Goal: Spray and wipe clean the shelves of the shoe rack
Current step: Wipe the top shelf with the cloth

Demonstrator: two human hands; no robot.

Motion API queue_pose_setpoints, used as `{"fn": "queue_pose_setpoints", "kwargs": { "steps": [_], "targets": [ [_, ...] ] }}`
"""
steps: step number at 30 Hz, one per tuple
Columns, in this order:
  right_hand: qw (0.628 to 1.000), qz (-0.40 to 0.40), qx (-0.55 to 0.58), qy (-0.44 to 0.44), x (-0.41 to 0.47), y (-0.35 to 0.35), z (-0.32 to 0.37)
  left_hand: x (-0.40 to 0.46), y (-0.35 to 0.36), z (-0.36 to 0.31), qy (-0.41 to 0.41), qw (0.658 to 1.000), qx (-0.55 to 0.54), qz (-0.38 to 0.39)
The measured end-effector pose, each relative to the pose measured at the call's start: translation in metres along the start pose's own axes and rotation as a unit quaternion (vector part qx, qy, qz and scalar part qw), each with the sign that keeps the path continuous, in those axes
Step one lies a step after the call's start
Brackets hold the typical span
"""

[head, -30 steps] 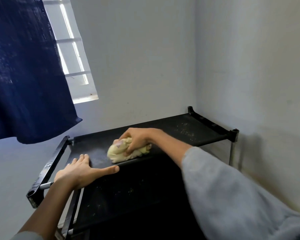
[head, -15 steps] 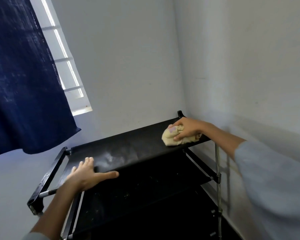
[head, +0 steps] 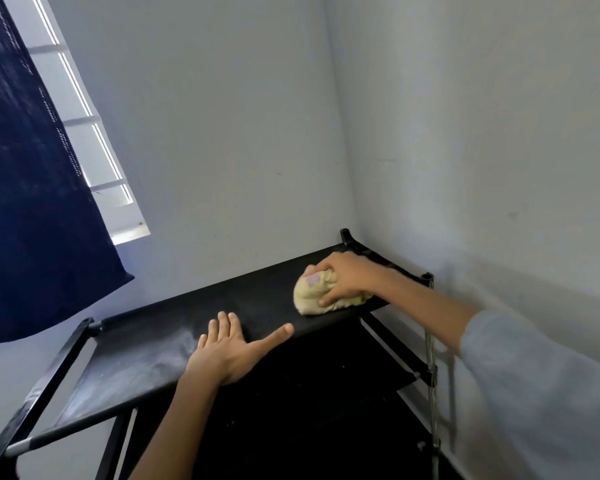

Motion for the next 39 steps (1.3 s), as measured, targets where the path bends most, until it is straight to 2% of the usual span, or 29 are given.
{"fn": "queue_pose_setpoints", "kwargs": {
  "steps": [3, 6, 9, 11, 15, 18, 20, 22, 25, 34, 37, 39],
  "targets": [
    [0.998, -0.025, -0.034, 0.044, 0.017, -0.002, -0.032, 0.006, 0.007, 0.0, 0.006, 1.0, 0.01, 0.029],
    [0.995, -0.041, -0.072, 0.054, 0.045, -0.006, -0.034, 0.008, 0.01, 0.0, 0.013, 0.999, 0.018, 0.046],
    [0.988, -0.075, -0.096, 0.094, 0.072, -0.011, -0.033, 0.006, 0.008, 0.001, 0.018, 0.999, 0.026, 0.042],
    [0.986, -0.069, -0.094, 0.116, 0.084, -0.011, -0.037, 0.003, 0.007, -0.001, 0.02, 0.999, 0.026, 0.033],
    [0.99, 0.029, -0.094, 0.103, 0.074, -0.008, -0.034, -0.005, 0.004, -0.006, 0.012, 0.999, 0.037, -0.002],
    [0.987, 0.138, -0.079, 0.013, 0.031, -0.008, -0.03, -0.009, 0.002, -0.008, 0.01, 0.998, 0.044, -0.032],
    [0.983, 0.172, -0.065, -0.023, -0.001, -0.014, -0.031, -0.011, 0.002, -0.009, 0.009, 0.999, 0.042, -0.03],
    [0.984, 0.165, -0.063, -0.027, -0.017, -0.021, -0.029, -0.012, 0.003, -0.009, 0.008, 0.999, 0.038, -0.029],
    [0.986, 0.113, -0.118, -0.02, -0.011, -0.02, -0.02, -0.013, 0.002, -0.011, 0.009, 0.998, 0.049, -0.031],
    [0.985, 0.022, -0.164, 0.047, 0.079, -0.008, 0.003, -0.011, 0.005, -0.012, 0.013, 0.999, 0.044, -0.001],
    [0.982, 0.039, -0.165, 0.082, 0.093, -0.008, 0.005, -0.012, 0.005, -0.013, 0.016, 0.999, 0.048, -0.002],
    [0.981, 0.076, -0.164, 0.069, 0.085, -0.005, 0.009, -0.013, 0.003, -0.013, 0.012, 0.999, 0.047, -0.009]
  ]
}}
Point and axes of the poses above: each hand's wrist, its own x-axis towards the middle knuckle, its own y-axis out of the palm, z = x × y, the point moved 6 cm from there along x, towards the middle knuckle, and after that the axes turned 13 degrees about -x, right-handed, at the moved point
